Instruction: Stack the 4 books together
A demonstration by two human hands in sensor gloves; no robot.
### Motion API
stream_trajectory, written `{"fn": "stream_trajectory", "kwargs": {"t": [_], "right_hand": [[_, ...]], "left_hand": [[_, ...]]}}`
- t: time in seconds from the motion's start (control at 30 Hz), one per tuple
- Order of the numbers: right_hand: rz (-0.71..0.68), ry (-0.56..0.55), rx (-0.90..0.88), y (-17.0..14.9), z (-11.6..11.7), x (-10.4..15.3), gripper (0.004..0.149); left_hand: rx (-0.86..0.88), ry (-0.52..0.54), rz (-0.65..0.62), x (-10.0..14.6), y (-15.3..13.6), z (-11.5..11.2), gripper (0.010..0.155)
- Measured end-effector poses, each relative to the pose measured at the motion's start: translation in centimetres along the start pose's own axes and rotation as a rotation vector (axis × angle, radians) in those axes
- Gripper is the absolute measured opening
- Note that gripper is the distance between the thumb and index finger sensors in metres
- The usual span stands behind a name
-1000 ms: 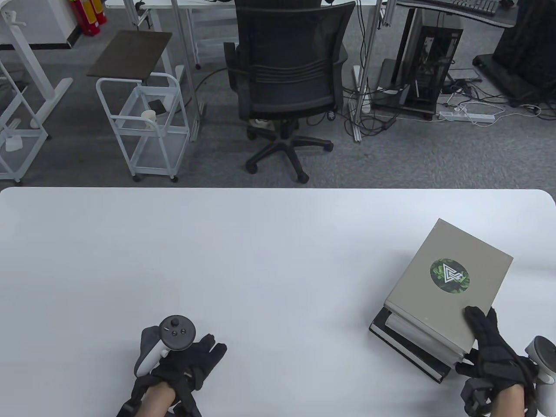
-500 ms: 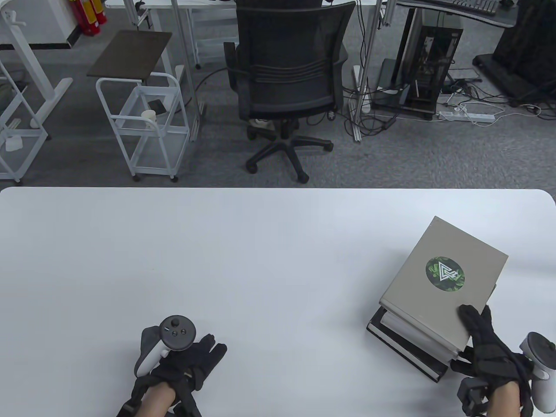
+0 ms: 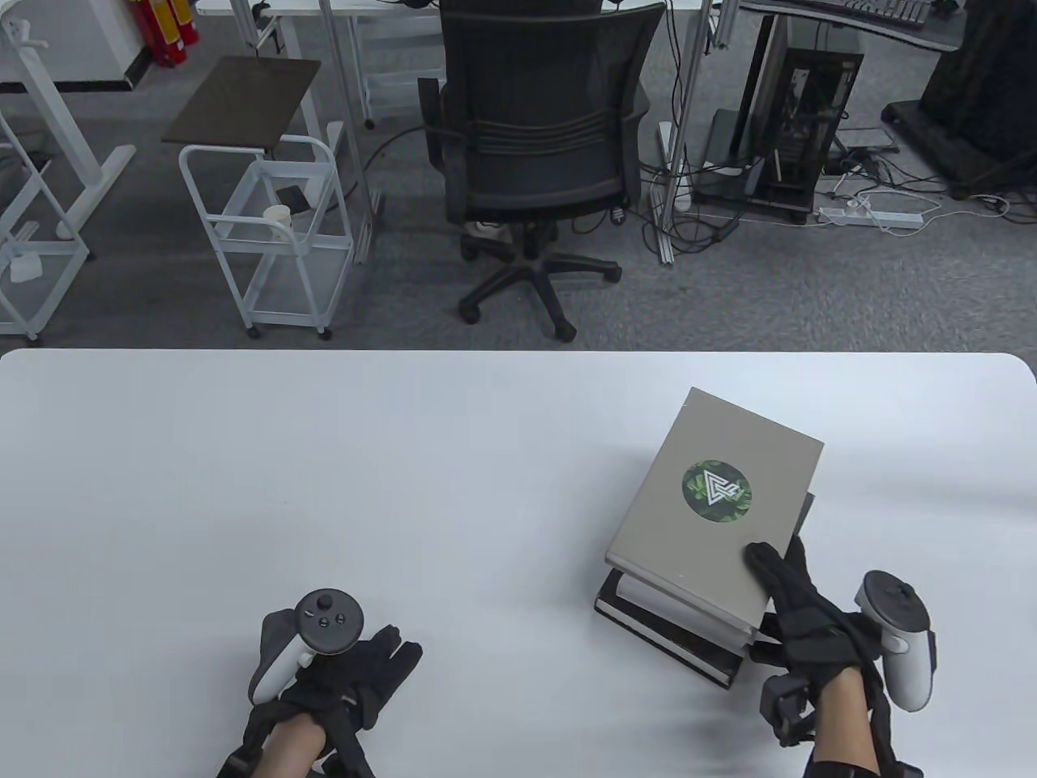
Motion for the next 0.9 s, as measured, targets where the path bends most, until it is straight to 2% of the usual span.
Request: {"fn": "stream_trajectory", "kwargs": {"t": [0.27,0.53,0.67,0.9], "right_hand": [[-0.024,0.136,0.082,1.5,7.2,-1.8,0.098],[-0.052,0.246,0.144,2.1,13.8,-1.9,0.098],[-0.061,0.288,0.168,2.0,16.2,-1.3,0.098],[-0.062,0.358,0.221,1.9,18.5,-0.3,0.099]], "left_hand": [[0.027,-0.022,0.003,0.1,-0.1,0.1,0.078],[0.113,-0.043,0.046,0.3,-1.3,1.1,0.077],[0.163,-0.024,0.042,-0.1,-2.2,1.3,0.075],[0.223,-0.036,0.047,0.2,-2.9,1.3,0.075]]}}
Point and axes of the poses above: the tracker on the back of each hand, its own y axis roughly to the thumb side, its own x axis roughly from the fingertips to the wrist, z = x × y, the point moved 1 cm from there along -x, roughly from the wrist to the fingertips, and after that the axes turned 3 degrees about -y, right-handed, at the moved point
